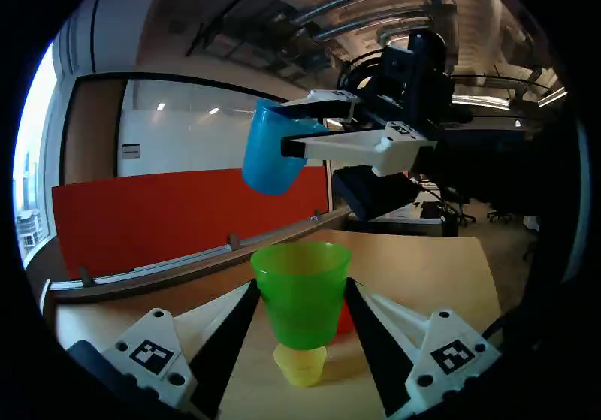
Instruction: Pour water
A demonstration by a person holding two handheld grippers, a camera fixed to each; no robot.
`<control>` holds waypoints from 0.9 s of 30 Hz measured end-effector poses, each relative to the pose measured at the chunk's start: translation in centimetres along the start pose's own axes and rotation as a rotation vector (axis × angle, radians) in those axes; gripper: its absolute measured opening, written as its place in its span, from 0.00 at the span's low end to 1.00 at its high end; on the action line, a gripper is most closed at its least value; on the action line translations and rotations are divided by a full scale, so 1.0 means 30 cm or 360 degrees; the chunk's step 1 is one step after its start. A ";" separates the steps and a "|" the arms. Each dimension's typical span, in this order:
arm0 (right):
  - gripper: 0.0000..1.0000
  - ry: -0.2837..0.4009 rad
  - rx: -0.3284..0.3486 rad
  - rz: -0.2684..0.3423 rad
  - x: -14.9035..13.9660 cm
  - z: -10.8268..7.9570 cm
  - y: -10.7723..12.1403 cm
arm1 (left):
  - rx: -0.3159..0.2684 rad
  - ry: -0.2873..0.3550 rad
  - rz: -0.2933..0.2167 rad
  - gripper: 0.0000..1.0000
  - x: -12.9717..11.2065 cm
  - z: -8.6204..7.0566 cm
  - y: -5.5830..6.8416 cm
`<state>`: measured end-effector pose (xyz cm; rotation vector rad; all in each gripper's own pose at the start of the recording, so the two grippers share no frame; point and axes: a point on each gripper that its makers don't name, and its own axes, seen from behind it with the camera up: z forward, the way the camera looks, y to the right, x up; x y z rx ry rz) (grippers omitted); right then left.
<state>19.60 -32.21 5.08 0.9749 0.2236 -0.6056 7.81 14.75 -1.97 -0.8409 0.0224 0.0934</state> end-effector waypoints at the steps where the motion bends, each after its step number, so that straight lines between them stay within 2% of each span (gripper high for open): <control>1: 0.92 -0.0003 0.0001 0.0043 -0.002 -0.001 0.001 | 0.0000 0.0000 0.0001 0.81 0.000 -0.001 0.000; 11: 0.92 -0.0017 0.0049 0.0523 -0.014 -0.005 0.002 | -0.0001 -0.0003 0.0002 0.81 -0.004 0.000 0.000; 14: 0.92 -0.0019 0.0067 0.0625 -0.017 -0.007 -0.003 | -0.0003 -0.0008 0.0002 0.82 -0.007 0.000 0.000; 20: 0.92 -0.0048 0.0093 0.0738 -0.025 -0.012 -0.018 | -0.0002 -0.0014 0.0004 0.82 -0.011 -0.001 0.002; 27: 0.92 -0.0073 0.0098 0.0780 -0.039 -0.019 -0.019 | -0.0007 -0.0024 0.0004 0.81 -0.018 0.002 0.004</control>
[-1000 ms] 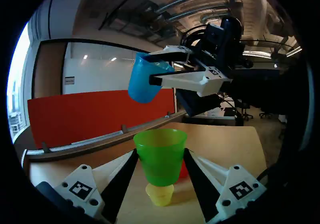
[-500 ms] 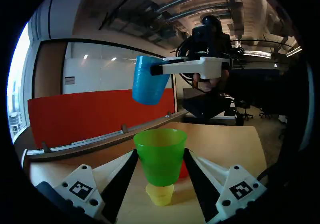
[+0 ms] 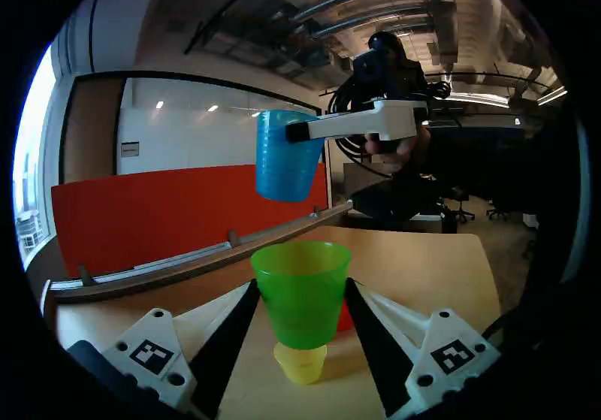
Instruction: Pour water
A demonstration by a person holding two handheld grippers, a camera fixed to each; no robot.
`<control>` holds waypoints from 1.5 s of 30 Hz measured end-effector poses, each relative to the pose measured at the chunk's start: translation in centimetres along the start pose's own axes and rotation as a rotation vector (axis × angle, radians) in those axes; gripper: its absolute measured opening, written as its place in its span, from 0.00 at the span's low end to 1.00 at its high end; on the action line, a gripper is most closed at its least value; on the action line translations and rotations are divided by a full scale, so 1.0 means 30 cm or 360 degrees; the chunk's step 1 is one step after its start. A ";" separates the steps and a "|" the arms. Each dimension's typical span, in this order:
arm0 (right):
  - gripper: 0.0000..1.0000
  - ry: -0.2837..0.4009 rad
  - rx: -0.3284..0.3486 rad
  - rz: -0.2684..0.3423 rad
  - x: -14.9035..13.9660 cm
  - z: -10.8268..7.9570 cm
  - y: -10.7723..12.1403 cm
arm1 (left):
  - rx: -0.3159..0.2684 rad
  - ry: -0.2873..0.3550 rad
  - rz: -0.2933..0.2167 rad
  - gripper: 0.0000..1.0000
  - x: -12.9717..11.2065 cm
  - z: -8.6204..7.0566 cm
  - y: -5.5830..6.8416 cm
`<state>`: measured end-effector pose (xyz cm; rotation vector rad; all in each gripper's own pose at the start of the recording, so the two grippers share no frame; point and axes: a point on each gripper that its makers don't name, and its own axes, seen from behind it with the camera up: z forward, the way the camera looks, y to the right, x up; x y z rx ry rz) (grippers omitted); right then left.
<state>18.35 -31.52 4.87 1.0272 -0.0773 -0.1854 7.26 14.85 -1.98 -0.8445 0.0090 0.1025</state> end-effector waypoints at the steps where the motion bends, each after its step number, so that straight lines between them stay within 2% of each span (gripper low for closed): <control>1: 0.92 -0.0005 0.0001 0.0006 -0.004 -0.002 0.000 | -0.0001 -0.0005 0.0000 0.81 -0.004 0.000 0.000; 26: 0.92 -0.0189 0.0010 0.0061 -0.188 -0.088 -0.006 | -0.0075 -0.0203 0.0038 0.81 -0.116 0.014 0.029; 45: 0.92 -0.0289 0.0038 0.0046 -0.357 -0.134 -0.037 | -0.0127 -0.0335 0.0053 0.81 -0.204 0.017 0.069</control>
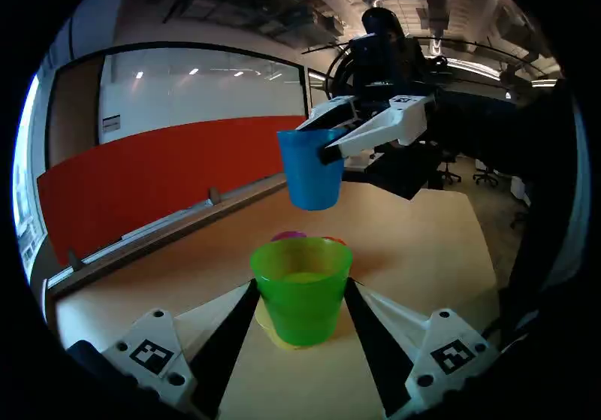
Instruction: Pour water
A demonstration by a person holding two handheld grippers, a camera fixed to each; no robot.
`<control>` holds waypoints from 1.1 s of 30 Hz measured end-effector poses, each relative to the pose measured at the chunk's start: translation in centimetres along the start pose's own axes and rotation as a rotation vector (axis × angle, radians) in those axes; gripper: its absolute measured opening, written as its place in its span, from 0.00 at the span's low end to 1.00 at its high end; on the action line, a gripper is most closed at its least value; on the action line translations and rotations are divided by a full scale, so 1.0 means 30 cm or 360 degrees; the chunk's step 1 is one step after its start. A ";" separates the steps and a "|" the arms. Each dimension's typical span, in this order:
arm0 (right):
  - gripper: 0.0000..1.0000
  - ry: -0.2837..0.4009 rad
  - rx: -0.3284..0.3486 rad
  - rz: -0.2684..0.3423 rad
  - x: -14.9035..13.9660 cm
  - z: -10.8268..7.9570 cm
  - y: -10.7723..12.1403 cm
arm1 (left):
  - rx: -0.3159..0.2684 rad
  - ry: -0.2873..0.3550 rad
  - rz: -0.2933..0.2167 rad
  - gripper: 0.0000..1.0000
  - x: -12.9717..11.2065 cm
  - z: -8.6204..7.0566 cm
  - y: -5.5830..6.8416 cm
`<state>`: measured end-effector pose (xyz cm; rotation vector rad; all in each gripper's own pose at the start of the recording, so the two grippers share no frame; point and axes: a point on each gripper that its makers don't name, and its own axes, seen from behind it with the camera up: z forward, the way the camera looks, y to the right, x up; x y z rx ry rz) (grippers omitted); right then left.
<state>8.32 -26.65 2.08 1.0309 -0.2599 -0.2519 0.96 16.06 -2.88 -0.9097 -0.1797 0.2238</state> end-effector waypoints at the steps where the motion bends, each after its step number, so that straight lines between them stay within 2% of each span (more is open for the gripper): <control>1: 0.92 -0.0002 0.0000 0.0002 -0.007 -0.001 -0.001 | -0.0001 -0.0006 0.0000 0.81 -0.005 0.000 0.000; 17: 0.92 -0.0052 0.0037 0.0023 -0.123 -0.020 -0.028 | -0.0030 -0.0119 -0.0001 0.81 -0.089 0.005 0.016; 26: 0.92 -0.0088 0.0053 0.0010 -0.209 0.004 -0.049 | -0.0044 -0.0176 -0.0019 0.81 -0.141 0.011 0.019; 33: 0.92 -0.0145 0.0072 -0.0036 -0.295 0.027 -0.071 | -0.0058 -0.0224 -0.0042 0.81 -0.188 0.014 0.019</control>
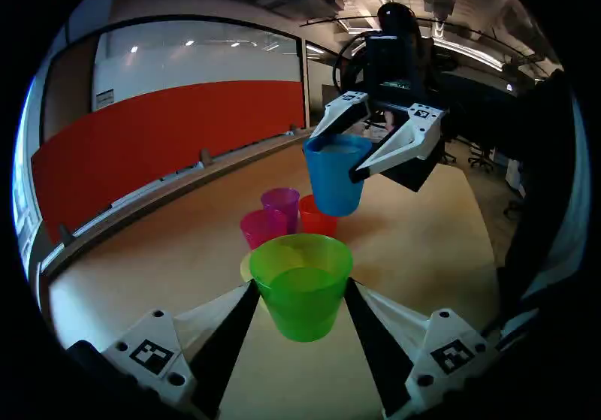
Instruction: Pour water
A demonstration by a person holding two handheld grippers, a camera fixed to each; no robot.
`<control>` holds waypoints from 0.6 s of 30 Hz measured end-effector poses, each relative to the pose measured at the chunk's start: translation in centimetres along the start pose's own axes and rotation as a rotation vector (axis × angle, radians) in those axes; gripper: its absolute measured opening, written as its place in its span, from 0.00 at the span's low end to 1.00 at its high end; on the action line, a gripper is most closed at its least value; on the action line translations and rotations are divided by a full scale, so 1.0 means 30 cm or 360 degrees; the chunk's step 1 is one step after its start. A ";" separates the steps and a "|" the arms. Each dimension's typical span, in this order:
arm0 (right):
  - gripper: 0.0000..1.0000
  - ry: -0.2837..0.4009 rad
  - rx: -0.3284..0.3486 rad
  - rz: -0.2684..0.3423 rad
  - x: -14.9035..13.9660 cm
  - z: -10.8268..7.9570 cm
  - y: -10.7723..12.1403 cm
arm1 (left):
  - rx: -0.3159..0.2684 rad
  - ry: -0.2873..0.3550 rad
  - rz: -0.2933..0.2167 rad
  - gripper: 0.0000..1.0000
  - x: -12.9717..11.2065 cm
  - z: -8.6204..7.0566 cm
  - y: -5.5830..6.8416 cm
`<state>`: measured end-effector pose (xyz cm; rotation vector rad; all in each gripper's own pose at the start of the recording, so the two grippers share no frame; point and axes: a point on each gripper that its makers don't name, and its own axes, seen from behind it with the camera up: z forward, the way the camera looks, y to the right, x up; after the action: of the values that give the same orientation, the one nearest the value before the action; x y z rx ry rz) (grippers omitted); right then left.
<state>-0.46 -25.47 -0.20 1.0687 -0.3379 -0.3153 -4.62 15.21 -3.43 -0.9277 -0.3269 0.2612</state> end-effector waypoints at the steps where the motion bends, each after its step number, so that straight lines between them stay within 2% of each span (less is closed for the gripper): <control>1: 0.92 -0.0008 0.0006 -0.0001 -0.010 0.004 -0.004 | -0.0001 -0.0007 -0.0004 0.81 -0.006 0.001 -0.001; 18: 0.92 -0.0097 0.0081 0.0018 -0.146 0.063 -0.042 | -0.0040 -0.0128 -0.0013 0.81 -0.098 0.019 0.003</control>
<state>-5.33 -25.74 -1.00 1.1082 -0.4079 -0.3310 -7.56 14.64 -3.67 -0.9422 -0.4088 0.2877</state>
